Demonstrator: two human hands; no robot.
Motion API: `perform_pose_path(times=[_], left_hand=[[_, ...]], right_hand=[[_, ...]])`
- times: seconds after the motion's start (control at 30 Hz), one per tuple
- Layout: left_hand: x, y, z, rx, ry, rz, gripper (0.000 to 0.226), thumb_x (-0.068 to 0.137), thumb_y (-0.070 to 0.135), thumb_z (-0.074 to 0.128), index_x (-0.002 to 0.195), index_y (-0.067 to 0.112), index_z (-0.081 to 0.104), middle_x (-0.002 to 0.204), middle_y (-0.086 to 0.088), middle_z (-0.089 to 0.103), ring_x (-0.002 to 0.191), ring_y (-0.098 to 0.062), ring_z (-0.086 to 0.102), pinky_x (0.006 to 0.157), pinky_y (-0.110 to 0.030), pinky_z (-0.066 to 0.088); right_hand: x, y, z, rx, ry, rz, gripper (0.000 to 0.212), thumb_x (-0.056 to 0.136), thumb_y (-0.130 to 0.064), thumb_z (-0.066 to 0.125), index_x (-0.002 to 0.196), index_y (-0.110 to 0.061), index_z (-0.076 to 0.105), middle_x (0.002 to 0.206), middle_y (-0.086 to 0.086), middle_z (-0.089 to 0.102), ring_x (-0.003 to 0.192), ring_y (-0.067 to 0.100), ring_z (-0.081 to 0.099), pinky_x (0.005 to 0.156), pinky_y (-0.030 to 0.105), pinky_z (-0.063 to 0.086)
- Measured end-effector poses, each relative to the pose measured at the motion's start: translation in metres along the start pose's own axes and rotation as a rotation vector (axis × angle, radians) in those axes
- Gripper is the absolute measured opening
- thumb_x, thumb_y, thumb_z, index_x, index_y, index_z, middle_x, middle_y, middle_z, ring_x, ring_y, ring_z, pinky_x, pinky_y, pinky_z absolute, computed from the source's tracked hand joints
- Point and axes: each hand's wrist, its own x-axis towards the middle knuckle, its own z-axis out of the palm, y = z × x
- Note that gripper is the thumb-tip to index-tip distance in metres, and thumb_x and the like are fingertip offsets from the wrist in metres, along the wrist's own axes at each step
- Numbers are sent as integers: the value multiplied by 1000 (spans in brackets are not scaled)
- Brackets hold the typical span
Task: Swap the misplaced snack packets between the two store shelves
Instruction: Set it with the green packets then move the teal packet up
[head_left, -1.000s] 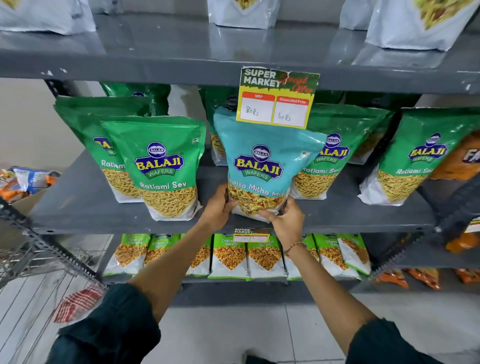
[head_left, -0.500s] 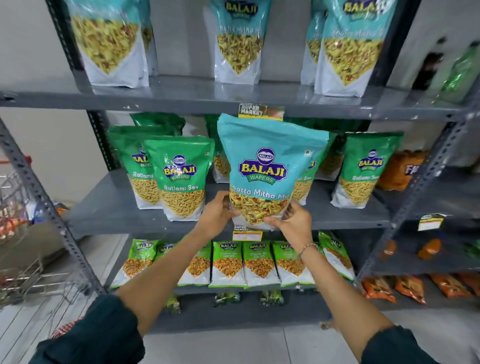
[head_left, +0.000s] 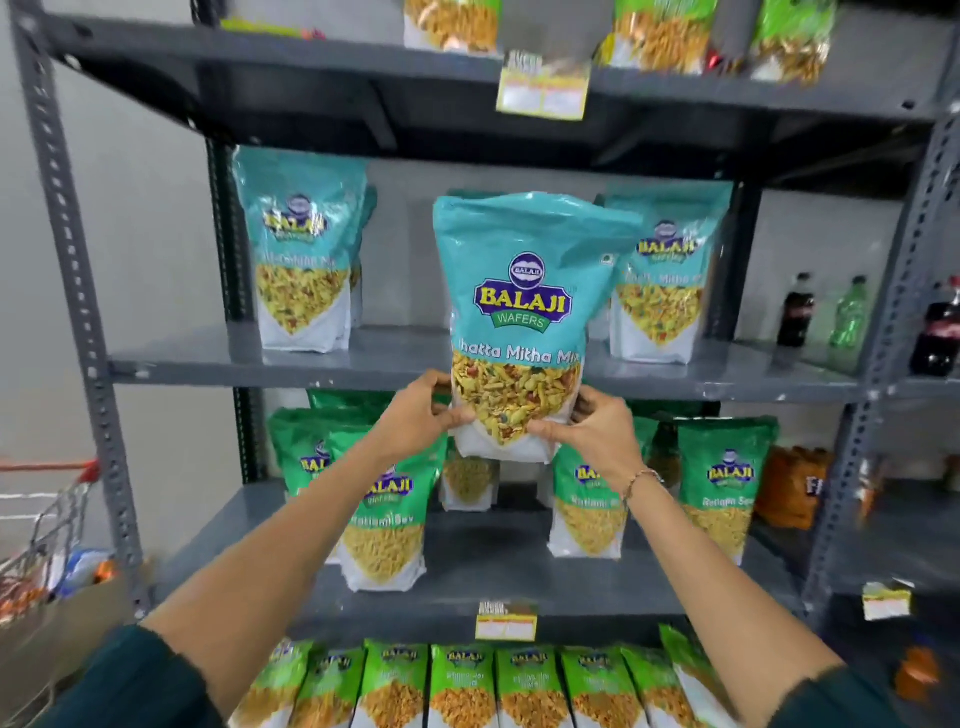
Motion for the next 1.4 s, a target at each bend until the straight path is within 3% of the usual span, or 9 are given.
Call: perform_pose_path(times=[0.13, 0.3, 0.47, 0.63, 0.77, 0.87, 0.97, 1.27, 1.4], left_hand=[[35, 16, -26, 52, 13, 20, 50, 80, 25, 68, 121, 6, 47, 104, 0, 55, 88, -15, 56, 79, -28, 43], [78, 19, -43, 136, 63, 61, 51, 80, 29, 68, 121, 5, 49, 105, 0, 54, 97, -16, 52, 85, -30, 43], [121, 1, -46, 108, 89, 18, 49, 79, 29, 69, 117, 6, 50, 105, -3, 57, 99, -19, 54, 93, -38, 48], [164, -22, -38, 81, 84, -32, 52, 79, 30, 69, 119, 6, 47, 109, -4, 58, 103, -19, 55, 94, -39, 49], [190, -42, -25, 84, 84, -61, 46, 79, 28, 69, 115, 5, 50, 105, -4, 59, 99, -20, 57, 84, -33, 49], [204, -56, -17, 56, 88, -83, 43, 79, 28, 69, 111, 6, 52, 112, -8, 63, 103, -22, 59, 90, -42, 52], [213, -67, -14, 25, 91, -88, 45, 80, 31, 67, 114, 7, 53, 118, -11, 64, 108, -24, 60, 93, -47, 51], [217, -73, -10, -11, 101, -72, 51, 80, 31, 67, 122, 7, 50, 122, -9, 61, 107, -19, 56, 96, -45, 50], [218, -72, -9, -28, 92, -73, 51, 81, 30, 67, 122, 7, 49, 123, -9, 60, 107, -18, 55, 98, -43, 49]], right_hand=[[44, -25, -4, -16, -41, -28, 41, 50, -28, 89, 86, -22, 70, 92, -1, 74, 86, 11, 70, 77, 31, 57], [90, -38, 1, -14, -62, -51, 35, 53, -26, 87, 83, -25, 69, 88, -7, 73, 78, -3, 67, 69, 17, 54], [138, -28, 10, 4, -101, -19, 40, 55, -21, 87, 91, -18, 70, 92, -3, 73, 85, 4, 67, 75, 23, 54], [182, -2, 20, 4, -126, 22, 45, 55, -21, 87, 96, -14, 69, 99, 2, 72, 91, 12, 66, 81, 29, 54], [207, 19, 22, -20, -184, 64, 44, 57, -21, 86, 96, -15, 67, 95, -1, 71, 86, 6, 64, 71, 20, 51], [222, 34, 22, -36, -203, 78, 40, 54, -27, 86, 88, -20, 67, 95, -2, 72, 90, 10, 66, 85, 34, 54], [233, 43, 23, -28, -224, 82, 39, 54, -29, 86, 88, -22, 67, 97, -2, 72, 93, 13, 67, 90, 39, 53], [235, 45, 24, -65, -242, 76, 68, 40, -47, 84, 98, -17, 66, 103, 1, 72, 96, 15, 67, 92, 41, 52], [234, 46, 24, -40, -241, 89, 57, 51, -35, 86, 100, -16, 65, 104, 2, 71, 97, 15, 66, 92, 39, 52]])
